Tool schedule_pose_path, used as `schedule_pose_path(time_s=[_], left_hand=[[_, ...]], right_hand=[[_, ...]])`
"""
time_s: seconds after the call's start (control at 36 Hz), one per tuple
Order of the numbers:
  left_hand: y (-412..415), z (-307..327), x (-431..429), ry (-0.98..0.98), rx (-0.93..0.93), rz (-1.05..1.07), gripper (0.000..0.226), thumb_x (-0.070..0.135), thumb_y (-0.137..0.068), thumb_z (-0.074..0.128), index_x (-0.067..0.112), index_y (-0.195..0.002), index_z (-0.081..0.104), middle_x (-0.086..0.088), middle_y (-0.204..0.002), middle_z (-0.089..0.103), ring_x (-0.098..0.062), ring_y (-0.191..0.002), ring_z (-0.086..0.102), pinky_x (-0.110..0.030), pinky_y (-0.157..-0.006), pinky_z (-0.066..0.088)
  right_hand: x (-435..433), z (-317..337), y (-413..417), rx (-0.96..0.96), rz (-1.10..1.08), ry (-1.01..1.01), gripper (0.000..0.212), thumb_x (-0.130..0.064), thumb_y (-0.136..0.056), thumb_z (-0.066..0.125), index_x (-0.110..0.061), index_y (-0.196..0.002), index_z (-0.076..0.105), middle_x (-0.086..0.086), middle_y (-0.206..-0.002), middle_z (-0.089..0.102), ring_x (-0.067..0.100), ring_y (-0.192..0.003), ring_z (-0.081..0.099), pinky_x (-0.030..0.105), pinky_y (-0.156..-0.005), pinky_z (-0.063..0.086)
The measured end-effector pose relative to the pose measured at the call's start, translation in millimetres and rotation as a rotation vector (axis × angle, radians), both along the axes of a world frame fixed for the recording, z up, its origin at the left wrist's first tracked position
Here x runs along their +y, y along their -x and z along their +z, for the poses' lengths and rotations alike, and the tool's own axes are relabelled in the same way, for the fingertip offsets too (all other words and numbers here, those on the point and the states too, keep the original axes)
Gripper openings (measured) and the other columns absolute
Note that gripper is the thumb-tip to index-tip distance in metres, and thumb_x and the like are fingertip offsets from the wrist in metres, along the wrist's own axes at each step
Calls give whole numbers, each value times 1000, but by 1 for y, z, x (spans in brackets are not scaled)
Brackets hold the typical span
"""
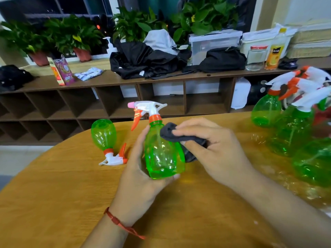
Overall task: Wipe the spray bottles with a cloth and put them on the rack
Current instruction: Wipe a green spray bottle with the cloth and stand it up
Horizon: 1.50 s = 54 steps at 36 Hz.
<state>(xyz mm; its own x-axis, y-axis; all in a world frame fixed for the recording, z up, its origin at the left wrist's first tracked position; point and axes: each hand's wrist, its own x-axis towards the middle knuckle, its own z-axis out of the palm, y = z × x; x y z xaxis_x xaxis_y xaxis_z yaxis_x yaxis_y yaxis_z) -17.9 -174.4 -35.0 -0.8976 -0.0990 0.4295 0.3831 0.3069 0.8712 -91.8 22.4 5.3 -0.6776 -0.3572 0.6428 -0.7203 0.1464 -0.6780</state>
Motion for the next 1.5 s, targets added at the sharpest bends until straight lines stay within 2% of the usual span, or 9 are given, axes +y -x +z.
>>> schedule_pose_path(time_s=[0.22, 0.33, 0.44, 0.67, 0.81, 1.0, 1.19, 1.28, 1.5], left_hand=[[8, 1, -18, 67, 29, 112, 118, 13, -64, 99, 29, -163, 36, 33, -153, 48, 8, -144, 44, -11, -111, 40], [6, -4, -12, 41, -10, 34, 115, 4, -69, 97, 32, -163, 36, 6, -154, 57, -16, -140, 58, -33, -111, 53], [7, -12, -1, 111, -41, -16, 109, 21, -70, 102, 45, -157, 42, 3, -154, 56, -26, -142, 56, -55, -118, 45], [1, -15, 11, 69, -111, -65, 116, 25, -70, 102, 48, -161, 34, 0, -159, 54, -28, -142, 57, -60, -117, 43], [1, -14, 15, 76, -117, -20, 114, 26, -68, 102, 52, -158, 37, 7, -157, 55, -23, -143, 55, -55, -117, 45], [2, -16, 15, 154, -106, 34, 113, 34, -69, 101, 53, -159, 34, 7, -153, 57, -26, -138, 59, -54, -113, 49], [4, -20, 16, 74, -76, 100, 116, 33, -62, 101, 54, -157, 36, 8, -150, 60, -22, -137, 60, -53, -113, 50], [4, -17, 11, -11, -78, 138, 119, 14, -62, 105, 41, -158, 40, 9, -144, 66, -17, -131, 65, -51, -112, 52], [3, -5, 2, -35, -10, 142, 114, -5, -64, 96, 27, -159, 42, 14, -135, 68, -4, -125, 65, -19, -105, 51]], right_hand=[[-5, 0, -14, 73, 253, -267, 43, 11, -89, 71, -20, -116, 83, -11, -120, 72, 8, -111, 69, 23, -96, 54], [-4, 1, -11, 22, 220, -181, 39, 7, -94, 69, -19, -120, 81, -10, -121, 72, 13, -109, 71, 30, -94, 58], [-1, 2, -2, -2, 42, -81, 37, 3, -97, 71, -21, -124, 79, -10, -122, 70, 16, -121, 66, 25, -102, 51], [6, 24, 3, -901, 324, 353, 30, -8, -103, 62, -19, -128, 73, 2, -125, 77, 17, -106, 74, 27, -78, 59], [2, 10, 7, -404, -27, 30, 28, -7, -96, 74, -28, -115, 78, -16, -109, 77, 3, -106, 71, 26, -87, 62], [6, 3, 7, 193, -126, -272, 39, -4, -100, 61, -27, -127, 77, -14, -129, 68, 11, -124, 60, 32, -104, 50], [4, 4, 0, 80, -10, -341, 41, -24, -98, 73, -25, -139, 70, -17, -141, 64, -3, -131, 57, 20, -113, 44], [2, 3, -2, 96, 64, -347, 39, -17, -95, 78, -25, -134, 74, -17, -134, 68, -1, -124, 62, 25, -108, 49], [-3, -2, 0, 235, 112, -324, 32, -18, -96, 78, -24, -128, 77, -14, -130, 72, 15, -120, 63, 34, -107, 48]])
